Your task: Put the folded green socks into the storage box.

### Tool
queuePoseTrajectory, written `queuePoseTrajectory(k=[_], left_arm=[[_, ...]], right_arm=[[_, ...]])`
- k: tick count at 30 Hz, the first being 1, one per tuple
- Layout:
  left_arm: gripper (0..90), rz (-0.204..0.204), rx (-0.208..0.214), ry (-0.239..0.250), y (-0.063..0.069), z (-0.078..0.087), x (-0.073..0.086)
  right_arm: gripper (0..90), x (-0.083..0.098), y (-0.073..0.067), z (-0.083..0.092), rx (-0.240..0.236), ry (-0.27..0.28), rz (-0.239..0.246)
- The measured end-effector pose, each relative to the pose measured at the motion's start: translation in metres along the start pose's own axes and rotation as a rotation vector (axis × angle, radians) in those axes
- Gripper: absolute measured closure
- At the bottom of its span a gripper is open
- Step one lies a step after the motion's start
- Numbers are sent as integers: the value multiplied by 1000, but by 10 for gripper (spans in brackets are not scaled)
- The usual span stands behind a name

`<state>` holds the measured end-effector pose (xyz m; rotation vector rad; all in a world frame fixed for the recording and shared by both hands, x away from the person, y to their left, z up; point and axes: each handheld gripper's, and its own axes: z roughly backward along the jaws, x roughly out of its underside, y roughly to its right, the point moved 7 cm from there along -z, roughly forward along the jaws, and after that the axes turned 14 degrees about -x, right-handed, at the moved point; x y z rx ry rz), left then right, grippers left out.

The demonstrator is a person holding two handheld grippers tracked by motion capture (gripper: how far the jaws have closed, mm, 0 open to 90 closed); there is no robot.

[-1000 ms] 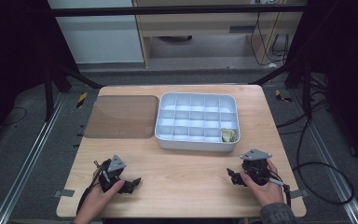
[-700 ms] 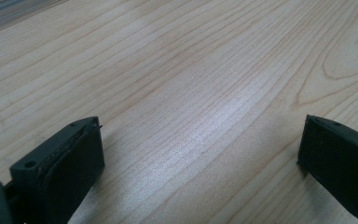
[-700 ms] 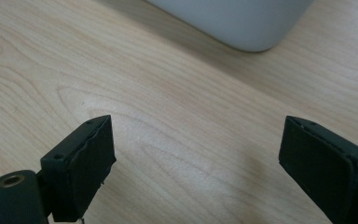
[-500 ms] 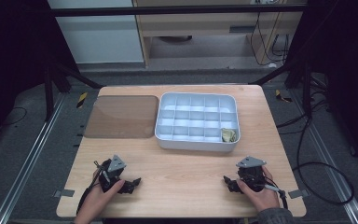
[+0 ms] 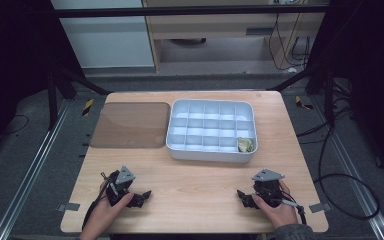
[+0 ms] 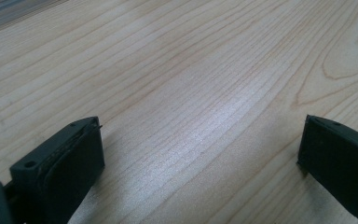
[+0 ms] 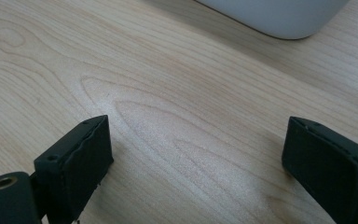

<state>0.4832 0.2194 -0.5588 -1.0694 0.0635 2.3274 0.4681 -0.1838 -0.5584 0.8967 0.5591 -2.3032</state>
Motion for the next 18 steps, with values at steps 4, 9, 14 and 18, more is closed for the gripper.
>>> queuePoseTrajectory(k=[4, 9, 14, 18], left_arm=[[0, 0, 0, 0, 0, 0, 0], [0, 0, 0, 0, 0, 0, 0], [0, 0, 1, -1, 0, 0, 0], [0, 1, -2, -1, 0, 0, 0]], right_arm=[[79, 0, 0, -1, -5, 11, 5], [66, 0, 1, -2, -4, 17, 2], [58, -1, 3, -3, 1, 31, 1], [55, -1, 3, -3, -1, 29, -1]])
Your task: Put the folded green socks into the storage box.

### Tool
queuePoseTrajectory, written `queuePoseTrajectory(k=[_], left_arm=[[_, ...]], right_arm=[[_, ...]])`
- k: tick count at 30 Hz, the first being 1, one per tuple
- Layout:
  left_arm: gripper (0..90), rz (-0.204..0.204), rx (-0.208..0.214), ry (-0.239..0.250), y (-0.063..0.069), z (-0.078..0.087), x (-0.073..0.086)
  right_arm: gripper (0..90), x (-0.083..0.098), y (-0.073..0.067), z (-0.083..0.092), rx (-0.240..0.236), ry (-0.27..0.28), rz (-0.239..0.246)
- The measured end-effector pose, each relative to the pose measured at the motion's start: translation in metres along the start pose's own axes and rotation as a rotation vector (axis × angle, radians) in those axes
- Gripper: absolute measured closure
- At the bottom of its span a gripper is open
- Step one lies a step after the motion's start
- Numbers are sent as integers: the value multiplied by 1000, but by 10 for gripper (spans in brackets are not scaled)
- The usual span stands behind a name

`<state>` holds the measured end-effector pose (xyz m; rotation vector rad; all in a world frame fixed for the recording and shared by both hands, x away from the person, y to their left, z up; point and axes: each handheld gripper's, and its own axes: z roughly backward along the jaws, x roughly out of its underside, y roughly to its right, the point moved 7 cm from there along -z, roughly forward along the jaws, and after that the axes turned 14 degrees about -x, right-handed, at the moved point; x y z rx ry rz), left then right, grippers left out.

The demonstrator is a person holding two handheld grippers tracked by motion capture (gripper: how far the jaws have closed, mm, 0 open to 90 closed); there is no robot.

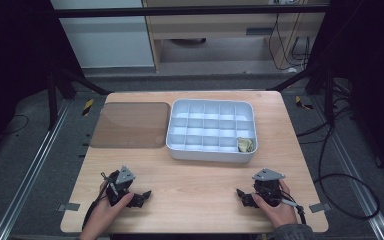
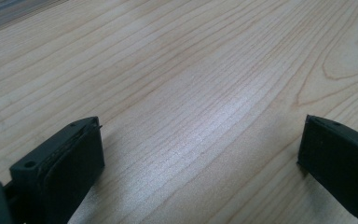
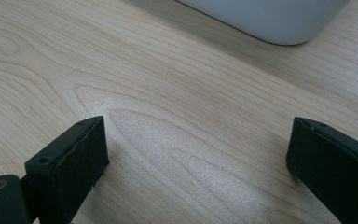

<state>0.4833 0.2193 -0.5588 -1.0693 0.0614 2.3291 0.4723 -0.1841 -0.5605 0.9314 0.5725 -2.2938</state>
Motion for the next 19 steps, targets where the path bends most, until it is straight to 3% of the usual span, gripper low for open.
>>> queuePoseTrajectory(k=[13, 19], left_arm=[[0, 4, 1, -1, -1, -3, -2], [0, 18, -15, -4, -6, -8, -6]], right_arm=[[4, -4, 5, -5, 8, -11, -7], [4, -10, 17, -8, 59, -1, -58]])
